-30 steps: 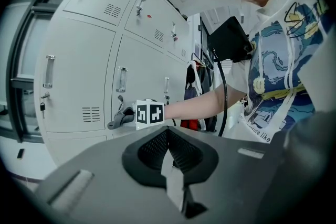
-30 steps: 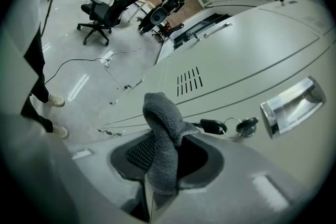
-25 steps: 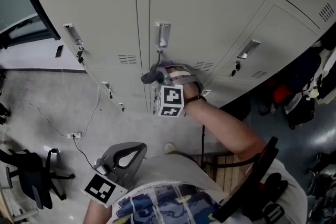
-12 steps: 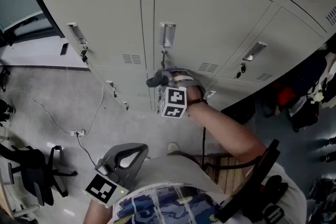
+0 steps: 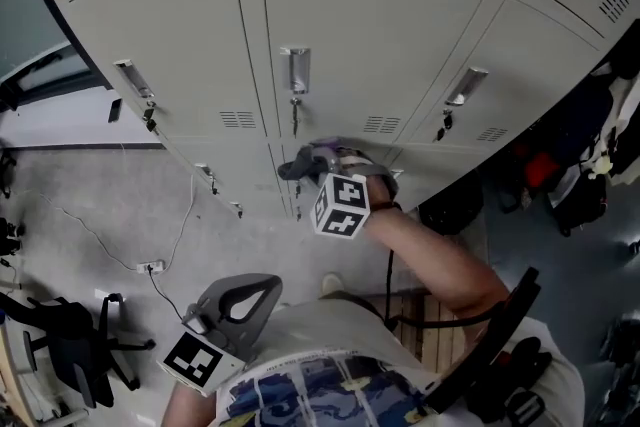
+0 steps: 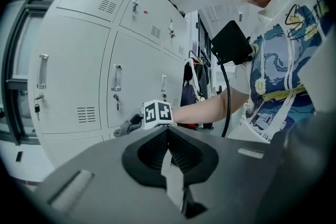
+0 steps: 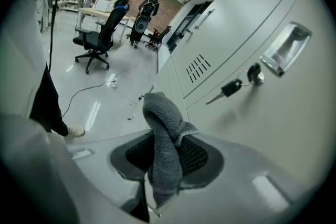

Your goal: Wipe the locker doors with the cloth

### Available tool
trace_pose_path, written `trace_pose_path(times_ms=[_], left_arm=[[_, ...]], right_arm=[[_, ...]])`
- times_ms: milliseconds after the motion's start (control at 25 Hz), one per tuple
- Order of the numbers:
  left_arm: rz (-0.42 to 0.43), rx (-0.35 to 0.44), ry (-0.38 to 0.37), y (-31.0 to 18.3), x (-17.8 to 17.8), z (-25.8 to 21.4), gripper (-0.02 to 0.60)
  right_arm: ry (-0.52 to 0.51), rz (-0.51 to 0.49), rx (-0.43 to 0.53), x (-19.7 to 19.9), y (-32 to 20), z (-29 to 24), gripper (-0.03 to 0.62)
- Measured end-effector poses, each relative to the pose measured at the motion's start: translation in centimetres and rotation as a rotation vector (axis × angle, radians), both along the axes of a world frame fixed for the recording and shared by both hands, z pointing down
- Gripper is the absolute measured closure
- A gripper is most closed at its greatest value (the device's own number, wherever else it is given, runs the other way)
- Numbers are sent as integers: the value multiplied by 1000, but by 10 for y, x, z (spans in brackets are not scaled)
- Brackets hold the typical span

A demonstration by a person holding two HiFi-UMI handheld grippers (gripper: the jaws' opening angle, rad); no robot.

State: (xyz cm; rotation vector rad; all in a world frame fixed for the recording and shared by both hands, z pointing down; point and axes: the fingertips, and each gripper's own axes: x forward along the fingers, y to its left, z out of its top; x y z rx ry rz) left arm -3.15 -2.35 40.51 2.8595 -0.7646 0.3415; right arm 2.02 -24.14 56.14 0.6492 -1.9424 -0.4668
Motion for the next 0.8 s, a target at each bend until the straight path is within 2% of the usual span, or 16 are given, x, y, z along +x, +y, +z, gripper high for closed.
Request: trace_pose_path(times_ms=[360,560,800], left_arm=[[24,-7,11,8,-26,1,578],[44,-47,14,21,-35,11,578],[125,-60,9,45,-42,23,578]], right_arm=[[-294,176,-89,2,84,-31,480],[-446,253,-137,-3,136,-38,480],[-542,306,-111,-9,195,-50,480]])
